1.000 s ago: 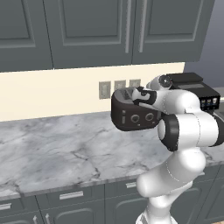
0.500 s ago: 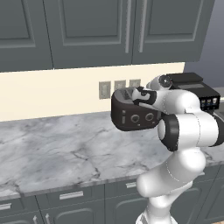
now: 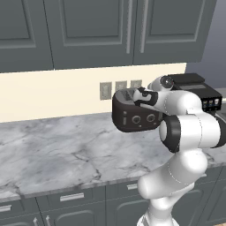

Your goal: Start the toaster. Once the lever pops up, take the bread to the plate on the dining counter.

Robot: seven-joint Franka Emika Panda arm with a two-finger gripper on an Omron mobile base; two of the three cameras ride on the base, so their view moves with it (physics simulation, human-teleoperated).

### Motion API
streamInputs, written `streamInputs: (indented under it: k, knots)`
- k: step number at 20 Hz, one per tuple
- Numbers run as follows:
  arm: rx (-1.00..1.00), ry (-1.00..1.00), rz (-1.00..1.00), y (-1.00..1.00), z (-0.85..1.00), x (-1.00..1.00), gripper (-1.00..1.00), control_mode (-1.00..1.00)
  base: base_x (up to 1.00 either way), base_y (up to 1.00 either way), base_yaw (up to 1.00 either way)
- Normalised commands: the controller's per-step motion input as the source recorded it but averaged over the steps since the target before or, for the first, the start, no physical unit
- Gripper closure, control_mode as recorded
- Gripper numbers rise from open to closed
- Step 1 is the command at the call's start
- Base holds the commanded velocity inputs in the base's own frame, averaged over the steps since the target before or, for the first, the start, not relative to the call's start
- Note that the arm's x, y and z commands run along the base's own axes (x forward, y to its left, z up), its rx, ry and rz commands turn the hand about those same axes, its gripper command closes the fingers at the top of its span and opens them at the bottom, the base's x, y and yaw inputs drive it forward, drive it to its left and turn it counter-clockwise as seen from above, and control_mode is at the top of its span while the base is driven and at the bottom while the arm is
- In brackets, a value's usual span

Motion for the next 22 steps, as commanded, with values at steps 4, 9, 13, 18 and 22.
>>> streamInputs:
  k: [4, 9, 13, 18, 22]
  knots:
    - [0.0, 0.0, 0.0, 0.0, 0.0, 0.0, -1.0, -1.0, 0.0, 0.0, 0.0]
    - [0.0, 0.0, 0.0, 0.0, 0.0, 0.0, -1.0, -1.0, 0.0, 0.0, 0.0]
    - [0.0, 0.0, 0.0, 0.0, 0.0, 0.0, -1.0, -1.0, 0.0, 0.0, 0.0]
    - [0.0, 0.0, 0.0, 0.0, 0.0, 0.0, -1.0, -1.0, 0.0, 0.0, 0.0]
    - [0.0, 0.0, 0.0, 0.0, 0.0, 0.0, -1.0, -1.0, 0.0, 0.0, 0.0]
